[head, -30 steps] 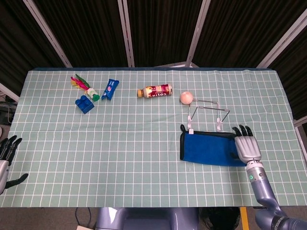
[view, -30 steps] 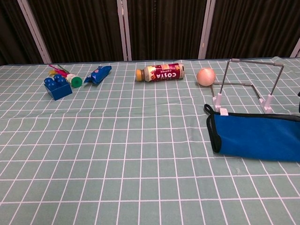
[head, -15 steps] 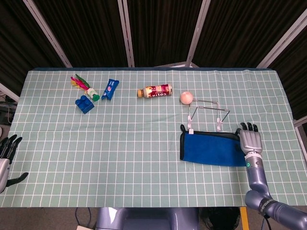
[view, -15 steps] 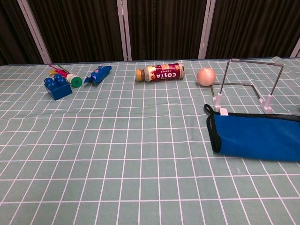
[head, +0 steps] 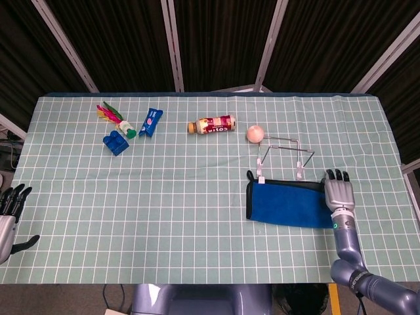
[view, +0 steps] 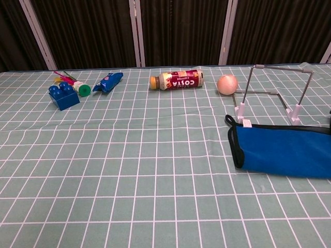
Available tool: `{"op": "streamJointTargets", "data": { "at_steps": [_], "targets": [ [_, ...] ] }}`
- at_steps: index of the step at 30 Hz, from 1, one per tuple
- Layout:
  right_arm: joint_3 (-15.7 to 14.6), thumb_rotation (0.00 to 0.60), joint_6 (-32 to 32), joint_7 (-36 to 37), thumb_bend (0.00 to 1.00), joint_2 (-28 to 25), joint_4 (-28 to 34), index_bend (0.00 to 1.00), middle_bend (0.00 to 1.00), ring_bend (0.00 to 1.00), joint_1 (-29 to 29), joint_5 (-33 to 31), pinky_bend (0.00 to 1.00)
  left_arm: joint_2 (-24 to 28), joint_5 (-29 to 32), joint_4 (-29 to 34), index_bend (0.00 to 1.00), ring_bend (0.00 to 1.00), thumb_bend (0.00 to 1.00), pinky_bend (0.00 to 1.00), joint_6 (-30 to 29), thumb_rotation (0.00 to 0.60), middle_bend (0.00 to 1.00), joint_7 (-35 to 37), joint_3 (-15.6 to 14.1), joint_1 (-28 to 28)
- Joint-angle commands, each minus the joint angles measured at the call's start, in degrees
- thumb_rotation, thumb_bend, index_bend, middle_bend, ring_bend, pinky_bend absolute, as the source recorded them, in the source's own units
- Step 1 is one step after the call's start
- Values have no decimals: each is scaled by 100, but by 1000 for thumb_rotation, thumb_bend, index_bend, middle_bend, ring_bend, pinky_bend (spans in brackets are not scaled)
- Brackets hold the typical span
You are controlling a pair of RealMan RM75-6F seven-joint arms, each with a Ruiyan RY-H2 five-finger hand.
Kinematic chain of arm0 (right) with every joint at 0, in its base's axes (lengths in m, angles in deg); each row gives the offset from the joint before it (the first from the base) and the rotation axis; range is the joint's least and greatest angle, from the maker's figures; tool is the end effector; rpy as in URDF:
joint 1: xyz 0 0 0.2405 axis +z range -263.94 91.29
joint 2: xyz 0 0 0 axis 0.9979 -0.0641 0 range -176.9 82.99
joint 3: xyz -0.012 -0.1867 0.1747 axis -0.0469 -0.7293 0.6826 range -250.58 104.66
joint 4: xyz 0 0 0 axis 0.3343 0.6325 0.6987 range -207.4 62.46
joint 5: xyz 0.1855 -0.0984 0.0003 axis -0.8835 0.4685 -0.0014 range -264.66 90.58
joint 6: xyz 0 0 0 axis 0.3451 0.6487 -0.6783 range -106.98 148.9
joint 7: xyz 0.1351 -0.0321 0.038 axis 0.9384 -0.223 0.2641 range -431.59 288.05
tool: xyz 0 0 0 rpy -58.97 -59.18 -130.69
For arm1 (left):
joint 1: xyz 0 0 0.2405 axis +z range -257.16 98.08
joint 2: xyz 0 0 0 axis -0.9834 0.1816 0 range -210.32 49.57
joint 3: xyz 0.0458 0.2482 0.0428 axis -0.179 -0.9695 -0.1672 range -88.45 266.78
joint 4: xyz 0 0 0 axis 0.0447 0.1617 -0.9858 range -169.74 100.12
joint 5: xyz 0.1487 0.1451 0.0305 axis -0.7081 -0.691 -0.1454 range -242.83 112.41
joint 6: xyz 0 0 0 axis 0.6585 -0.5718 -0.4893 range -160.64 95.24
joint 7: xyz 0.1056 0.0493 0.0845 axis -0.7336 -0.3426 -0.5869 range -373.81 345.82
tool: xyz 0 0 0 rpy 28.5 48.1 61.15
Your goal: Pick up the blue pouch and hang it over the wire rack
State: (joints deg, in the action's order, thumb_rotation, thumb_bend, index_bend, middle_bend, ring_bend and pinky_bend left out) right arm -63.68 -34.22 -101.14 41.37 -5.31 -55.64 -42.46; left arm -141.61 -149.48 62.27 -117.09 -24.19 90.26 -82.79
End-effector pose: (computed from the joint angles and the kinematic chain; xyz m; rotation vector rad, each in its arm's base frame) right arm -0.3285 -0.3345 0.0335 1.4391 -1.0261 0.3816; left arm -0.3103 0.1647 0.1632 -1.4224 -0.8535 -0.7344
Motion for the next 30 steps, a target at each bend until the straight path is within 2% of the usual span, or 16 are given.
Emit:
{"op": "streamJointTargets", "data": {
  "at_steps": [1, 9, 18, 30],
  "targets": [
    [-22, 600, -39, 63, 280, 19, -27, 450, 70, 0, -32, 95, 32, -1, -3, 2, 0, 0, 0, 0, 3, 600, 0, -3, -2, -3],
    [-32, 600, 29, 108, 287, 174, -330, 462, 69, 0, -61, 141, 33, 8, -14, -3, 0, 0, 0, 0, -13, 600, 0, 19, -11, 6],
    [11, 600, -86, 340, 360, 304, -570, 580, 69, 0, -93, 463, 54, 7, -20, 1, 0, 0, 0, 0, -18, 600, 0, 16, -15, 5],
    [191, 600, -236, 423, 389, 312, -522, 603, 73, 0, -80, 644, 61, 3, -13, -1, 0, 0, 0, 0, -16, 600, 0, 1, -16, 3]
  ]
}}
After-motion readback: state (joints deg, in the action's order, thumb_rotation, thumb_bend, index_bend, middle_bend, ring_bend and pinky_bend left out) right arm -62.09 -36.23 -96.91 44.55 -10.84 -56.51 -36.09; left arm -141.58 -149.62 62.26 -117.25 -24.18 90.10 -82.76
